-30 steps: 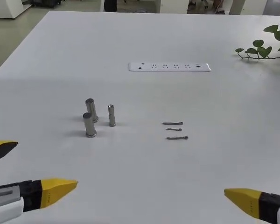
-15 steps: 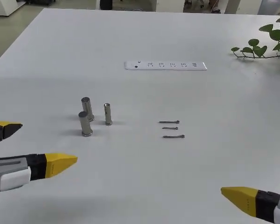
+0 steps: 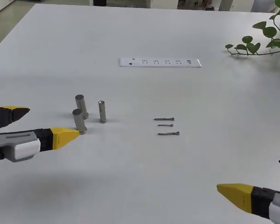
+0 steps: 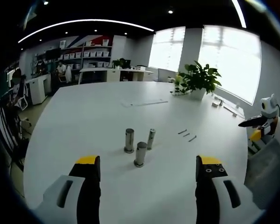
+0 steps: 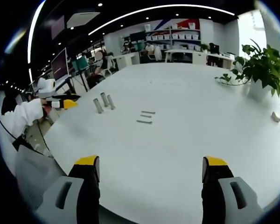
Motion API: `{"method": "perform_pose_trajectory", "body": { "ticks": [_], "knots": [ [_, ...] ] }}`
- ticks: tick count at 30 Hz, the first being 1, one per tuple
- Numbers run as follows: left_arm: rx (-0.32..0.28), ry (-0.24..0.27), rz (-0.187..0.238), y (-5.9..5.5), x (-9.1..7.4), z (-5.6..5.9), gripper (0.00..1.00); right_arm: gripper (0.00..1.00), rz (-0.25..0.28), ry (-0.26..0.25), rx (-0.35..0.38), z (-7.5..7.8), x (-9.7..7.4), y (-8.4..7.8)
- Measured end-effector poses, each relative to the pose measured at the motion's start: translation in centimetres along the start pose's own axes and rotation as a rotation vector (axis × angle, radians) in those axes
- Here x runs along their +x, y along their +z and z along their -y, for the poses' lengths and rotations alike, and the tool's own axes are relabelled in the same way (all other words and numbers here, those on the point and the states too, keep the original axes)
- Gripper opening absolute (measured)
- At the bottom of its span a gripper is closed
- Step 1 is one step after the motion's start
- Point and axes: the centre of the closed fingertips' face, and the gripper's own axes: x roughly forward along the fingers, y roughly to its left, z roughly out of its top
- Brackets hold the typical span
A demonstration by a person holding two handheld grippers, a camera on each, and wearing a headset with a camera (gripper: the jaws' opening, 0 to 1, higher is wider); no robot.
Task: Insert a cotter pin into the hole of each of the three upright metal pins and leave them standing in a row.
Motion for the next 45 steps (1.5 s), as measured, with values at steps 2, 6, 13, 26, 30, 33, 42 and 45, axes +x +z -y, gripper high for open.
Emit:
{"method": "perform_pose_trajectory", "body": {
  "ticks": [2, 6, 13, 26, 30, 33, 42, 45],
  "knots": [
    [0.005, -0.003, -0.006, -0.1, 0.3, -0.1, 0.82, 0.89, -0.001, -0.002, 0.000, 0.0, 0.0, 0.0],
    [0.013, -0.011, -0.009, 0.0, 0.9, -0.4, 0.80, 0.89, -0.006, -0.003, -0.002, -0.1, 0.0, -0.1],
    [0.024, -0.031, -0.018, -0.1, 2.1, -0.5, 0.76, 0.89, -0.013, 0.000, -0.005, -0.3, 0.0, -0.2],
    [0.027, -0.064, -0.042, -0.5, 4.2, -0.6, 0.57, 0.89, -0.028, -0.001, -0.002, -0.3, 0.2, -0.5],
    [0.029, -0.066, -0.046, -0.6, 4.8, -0.7, 0.51, 0.89, -0.030, -0.002, -0.001, -0.2, 0.2, -0.4],
    [0.034, -0.072, -0.049, -0.5, 5.3, -0.7, 0.48, 0.88, -0.033, -0.003, -0.001, -0.1, 0.2, -0.5],
    [0.046, -0.091, -0.074, -0.9, 6.5, -0.7, 0.37, 0.88, -0.042, -0.003, 0.007, 0.0, 0.4, -0.6],
    [0.049, -0.100, -0.079, -1.0, 6.7, -0.7, 0.32, 0.87, -0.045, -0.002, 0.007, 0.0, 0.4, -0.6]
  ]
}}
